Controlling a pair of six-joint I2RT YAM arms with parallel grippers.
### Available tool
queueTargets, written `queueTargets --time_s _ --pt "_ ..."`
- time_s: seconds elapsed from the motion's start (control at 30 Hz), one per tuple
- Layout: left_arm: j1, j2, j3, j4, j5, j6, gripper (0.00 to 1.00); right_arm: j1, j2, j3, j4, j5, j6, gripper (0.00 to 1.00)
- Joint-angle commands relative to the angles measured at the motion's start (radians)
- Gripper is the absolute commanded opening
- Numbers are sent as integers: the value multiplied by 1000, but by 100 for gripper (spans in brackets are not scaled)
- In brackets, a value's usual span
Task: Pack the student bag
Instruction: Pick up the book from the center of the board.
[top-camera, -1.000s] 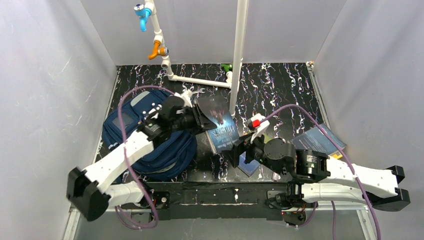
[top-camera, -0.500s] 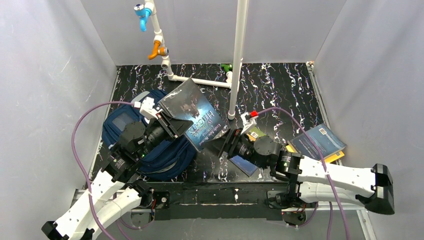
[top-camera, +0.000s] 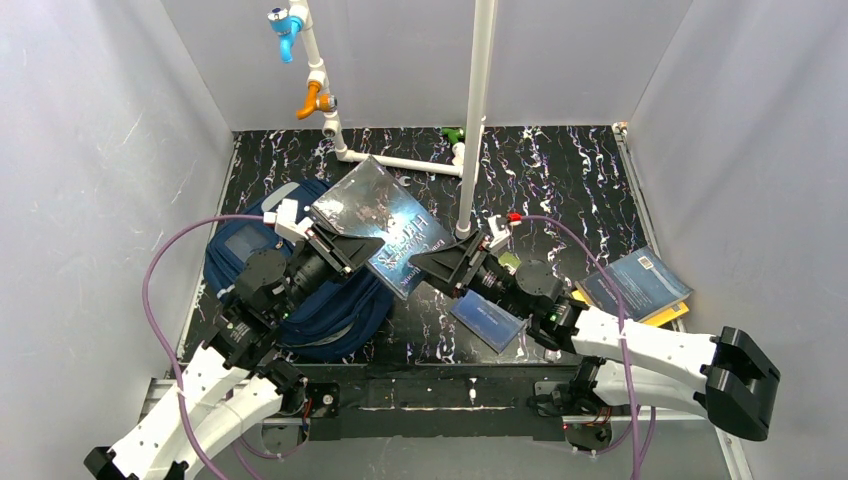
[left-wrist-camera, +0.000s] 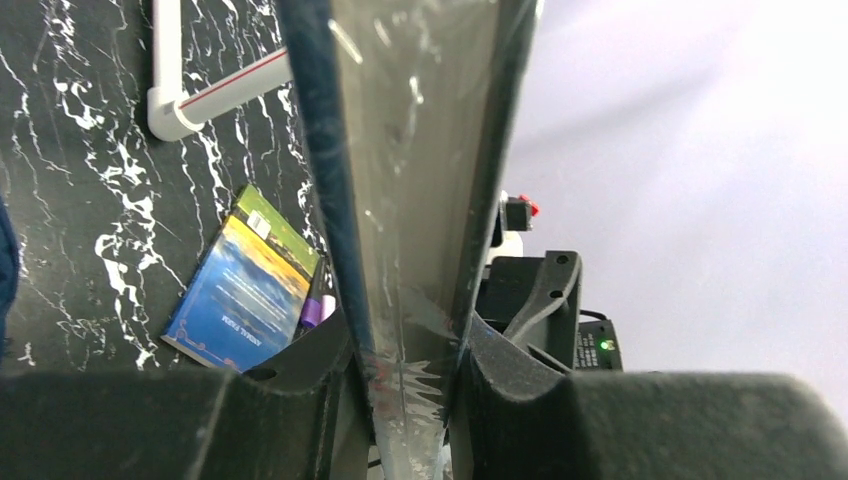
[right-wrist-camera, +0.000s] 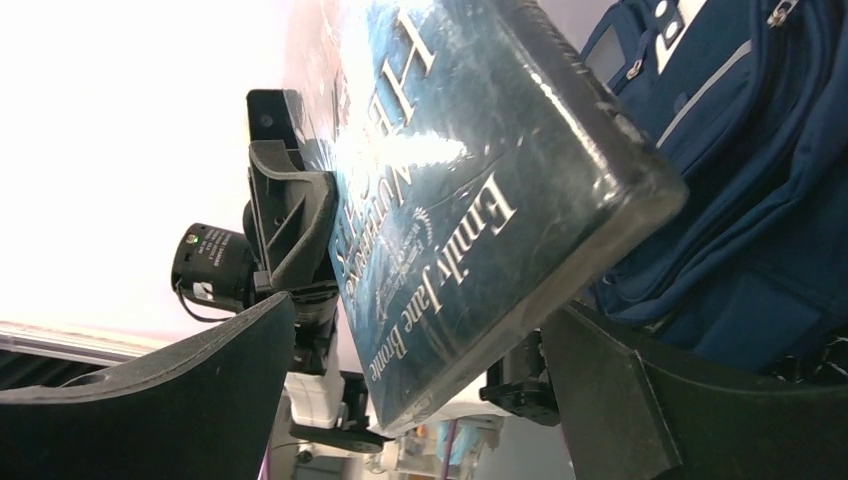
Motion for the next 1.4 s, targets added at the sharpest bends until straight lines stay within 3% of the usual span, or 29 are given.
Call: queueTargets --time_s 0.0,0.13,0.37,0.7,0.8,0.87,0.9,0.97,1.03,1.07,1.13,1.23,1.37 --pt "-4 -11 62 175 35 -42 0 -21 22 -11 162 -46 80 96" --pt "-4 -7 52 185 45 -60 0 -61 9 -78 263 -56 126 86" --pt "-4 0 34 212 55 -108 0 -193 48 -135 444 -273 162 85" --pt "-4 31 -24 293 88 -175 0 -266 153 -112 602 -372 246 61" --pt "-4 30 -42 293 100 -176 0 -271 179 -126 672 -373 277 40" --pt "-4 30 -48 281 117 -144 0 -278 186 -133 704 -371 292 2" --pt "-4 28 -37 200 121 -120 11 -294 182 -132 698 -381 294 1" --pt "-4 26 40 -93 74 -28 48 -342 150 -124 614 -412 273 1" --pt "-4 66 159 -411 3 115 75 -380 81 -109 407 -434 205 1" --pt "-4 99 226 -560 -53 185 80 -398 38 -97 262 -438 155 1" --pt "-4 182 333 -800 -143 306 83 -419 -57 -54 -128 -418 18 1" --pt "-3 302 435 -994 -164 456 74 -423 -129 26 -500 -369 -220 1" --pt "-16 455 453 -1032 -82 596 73 -424 -194 64 -733 -346 -374 1"
